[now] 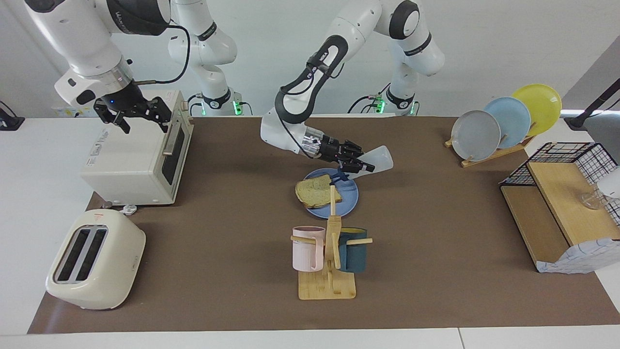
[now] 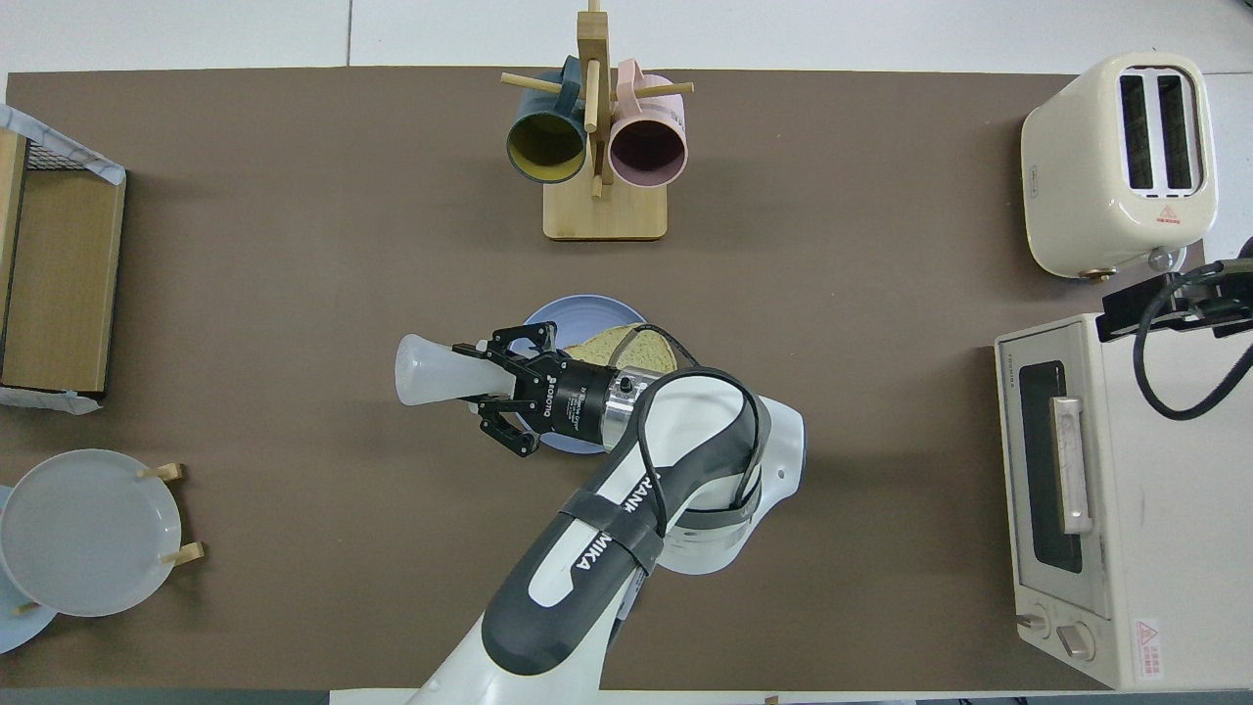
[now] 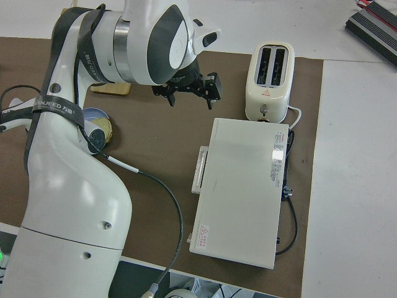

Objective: Put bread on plate and add seasoning

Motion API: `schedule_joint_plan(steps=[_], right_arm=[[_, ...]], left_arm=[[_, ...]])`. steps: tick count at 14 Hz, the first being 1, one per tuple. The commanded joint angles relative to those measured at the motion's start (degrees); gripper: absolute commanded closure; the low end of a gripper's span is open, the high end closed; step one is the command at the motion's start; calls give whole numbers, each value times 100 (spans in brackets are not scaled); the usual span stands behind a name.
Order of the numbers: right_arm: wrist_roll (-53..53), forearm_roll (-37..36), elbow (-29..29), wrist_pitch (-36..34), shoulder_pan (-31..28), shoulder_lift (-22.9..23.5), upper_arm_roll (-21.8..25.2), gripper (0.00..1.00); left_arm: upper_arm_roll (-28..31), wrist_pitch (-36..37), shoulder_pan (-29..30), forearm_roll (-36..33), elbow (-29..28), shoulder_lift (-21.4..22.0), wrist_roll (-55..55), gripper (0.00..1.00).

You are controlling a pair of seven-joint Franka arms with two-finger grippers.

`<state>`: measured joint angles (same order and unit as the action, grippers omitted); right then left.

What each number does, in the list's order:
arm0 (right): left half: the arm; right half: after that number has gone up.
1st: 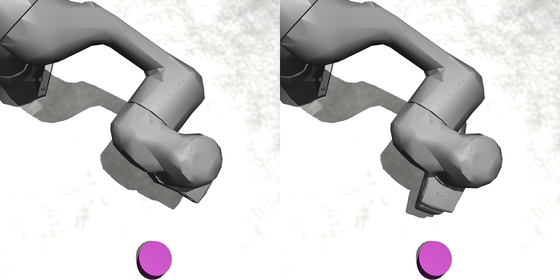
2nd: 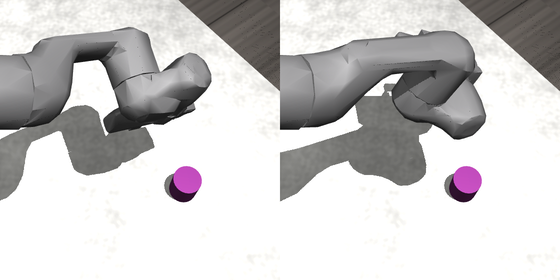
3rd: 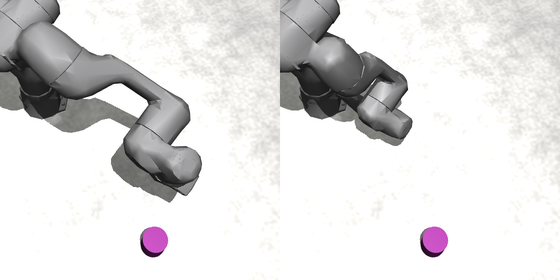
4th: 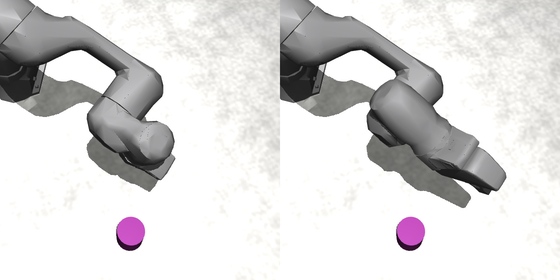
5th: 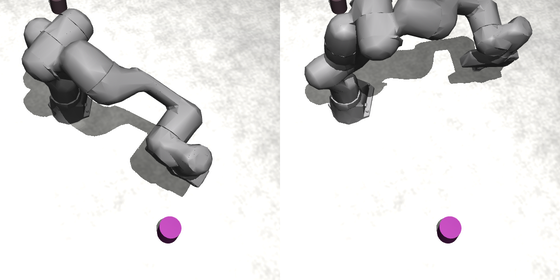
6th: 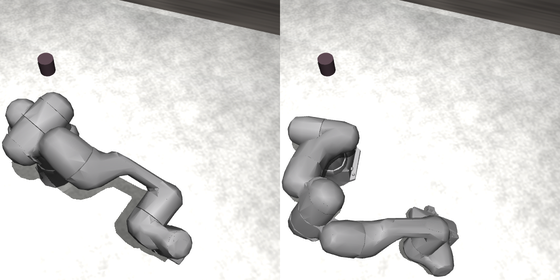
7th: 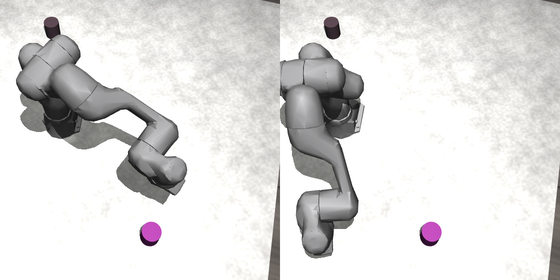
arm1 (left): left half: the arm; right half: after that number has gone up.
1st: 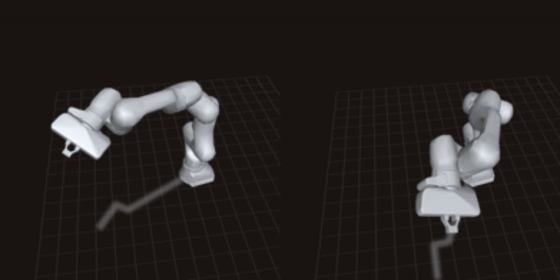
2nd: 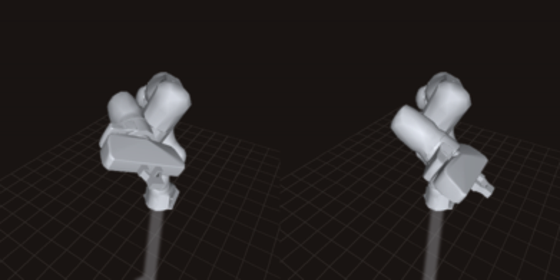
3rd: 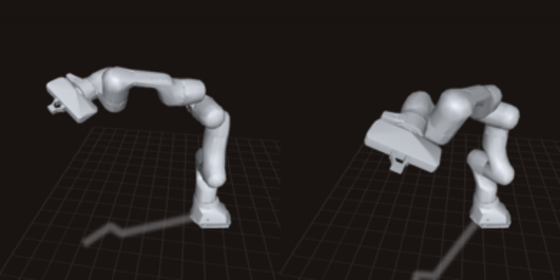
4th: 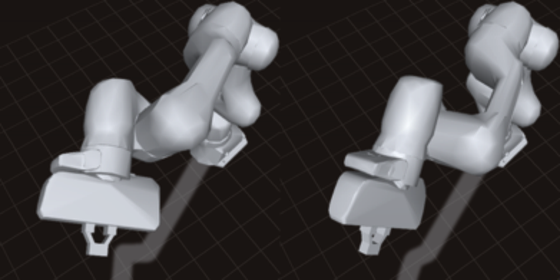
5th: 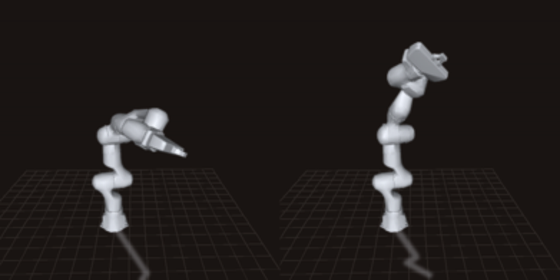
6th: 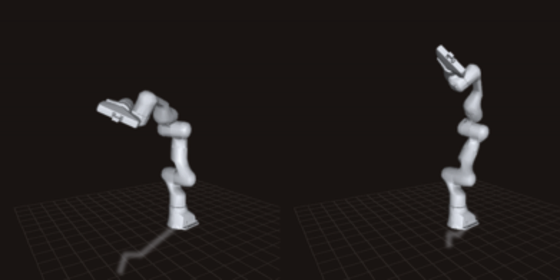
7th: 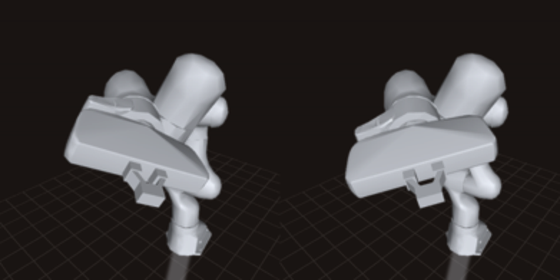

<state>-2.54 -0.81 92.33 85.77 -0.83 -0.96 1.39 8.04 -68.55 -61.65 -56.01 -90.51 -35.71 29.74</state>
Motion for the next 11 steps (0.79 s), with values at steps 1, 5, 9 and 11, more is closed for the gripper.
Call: schedule_joint_plan(steps=[1, 5, 9, 11], right_arm=[[-106, -15, 83, 80, -41, -63, -51, 0], [-106, -15, 83, 63, -49, -71, -52, 0], [-106, -15, 83, 54, -58, -71, -52, 0], [-106, -15, 83, 63, -58, -71, -52, 0]], left_arm=[[22, 483, 30, -270, 622, -735, 31, 100], [22, 518, 47, -358, 649, -735, 31, 100], [31, 466, 266, -919, 623, -735, 23, 100], [22, 448, 442, -1359, 623, -735, 31, 100]])
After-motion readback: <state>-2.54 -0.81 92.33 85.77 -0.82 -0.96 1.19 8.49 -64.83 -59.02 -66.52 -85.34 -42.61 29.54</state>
